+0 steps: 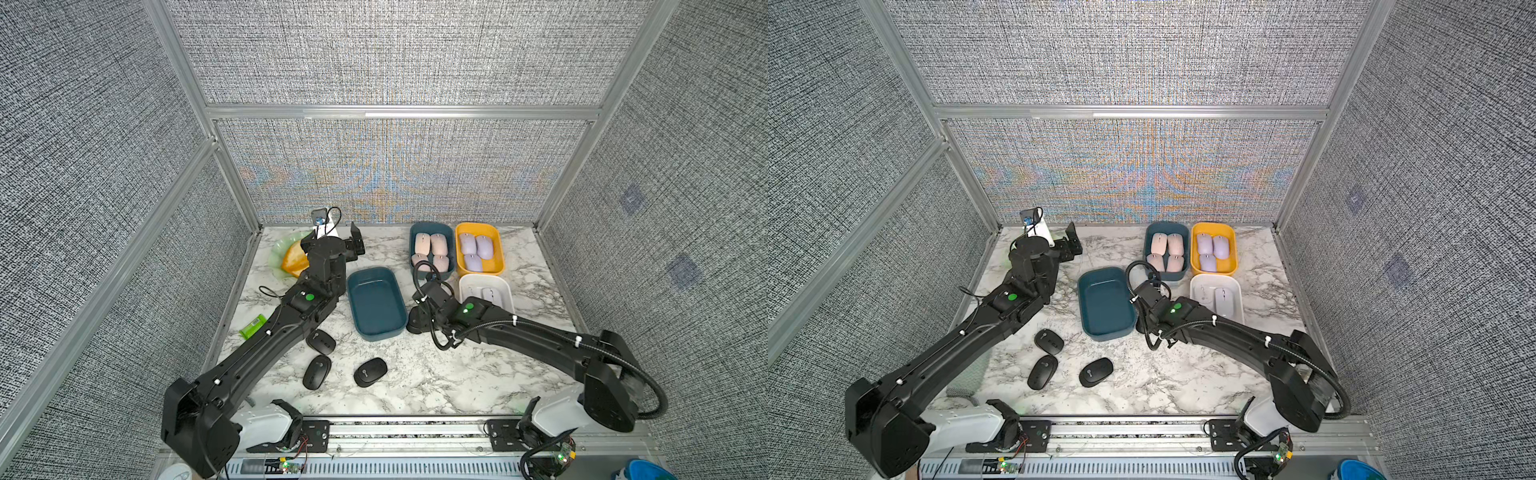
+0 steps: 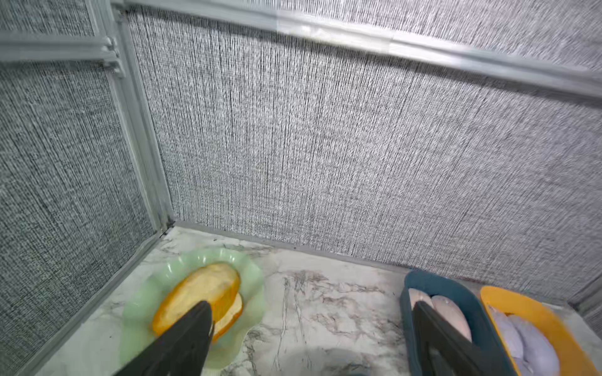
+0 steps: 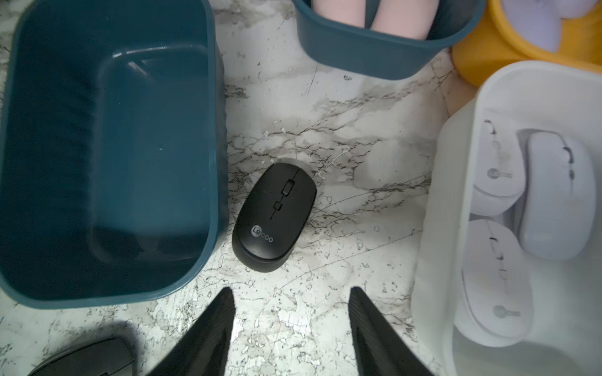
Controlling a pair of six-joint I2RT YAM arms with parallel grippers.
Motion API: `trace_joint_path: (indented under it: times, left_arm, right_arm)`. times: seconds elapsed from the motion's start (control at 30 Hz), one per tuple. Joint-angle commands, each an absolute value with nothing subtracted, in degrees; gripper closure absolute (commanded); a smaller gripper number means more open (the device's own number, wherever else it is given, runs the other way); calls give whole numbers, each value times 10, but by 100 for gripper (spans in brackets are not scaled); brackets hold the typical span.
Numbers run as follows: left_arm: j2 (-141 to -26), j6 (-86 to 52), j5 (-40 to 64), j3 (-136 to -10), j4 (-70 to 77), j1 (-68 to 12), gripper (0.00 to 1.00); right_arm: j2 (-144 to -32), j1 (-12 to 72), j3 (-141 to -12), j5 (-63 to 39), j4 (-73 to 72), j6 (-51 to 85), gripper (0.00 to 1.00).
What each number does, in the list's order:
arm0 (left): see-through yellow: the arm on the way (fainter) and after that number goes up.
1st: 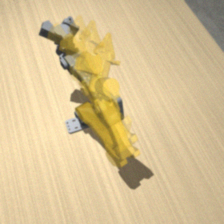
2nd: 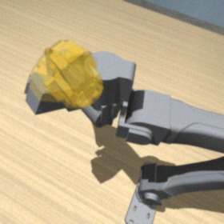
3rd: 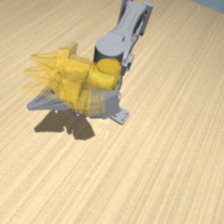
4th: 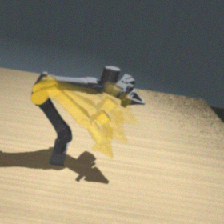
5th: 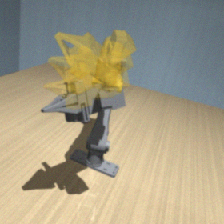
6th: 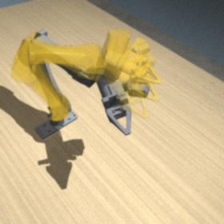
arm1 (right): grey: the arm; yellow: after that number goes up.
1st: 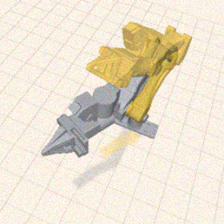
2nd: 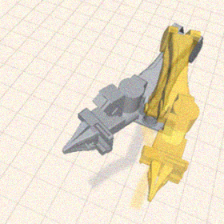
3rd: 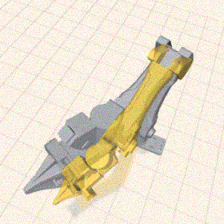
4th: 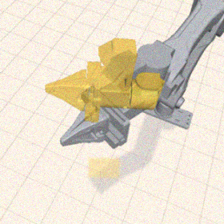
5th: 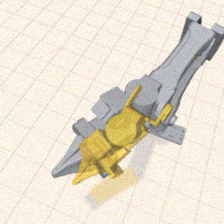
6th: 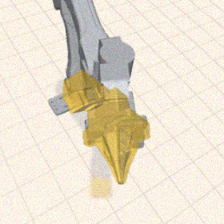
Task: Place the mice by color into the storage box
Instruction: Pick up the mouse from the center of the board.
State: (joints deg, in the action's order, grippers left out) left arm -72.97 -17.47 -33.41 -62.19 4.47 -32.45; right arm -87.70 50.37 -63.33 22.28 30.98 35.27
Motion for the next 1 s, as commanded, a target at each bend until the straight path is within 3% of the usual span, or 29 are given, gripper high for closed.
trace_joint_path:
  times: [0.0,0.4,0.97]
  left_arm:
    - [-740,-233,-295,-622,-13,-306,2]
    - [-713,-288,-288,-577,-22,-304,3]
    - [-733,-305,-266,-595,-47,-304,4]
  right_arm:
    - [-909,511,-655,221,336,381,40]
    - [-1004,466,-689,195,335,395,27]
    - [-1061,470,-738,172,343,374,26]
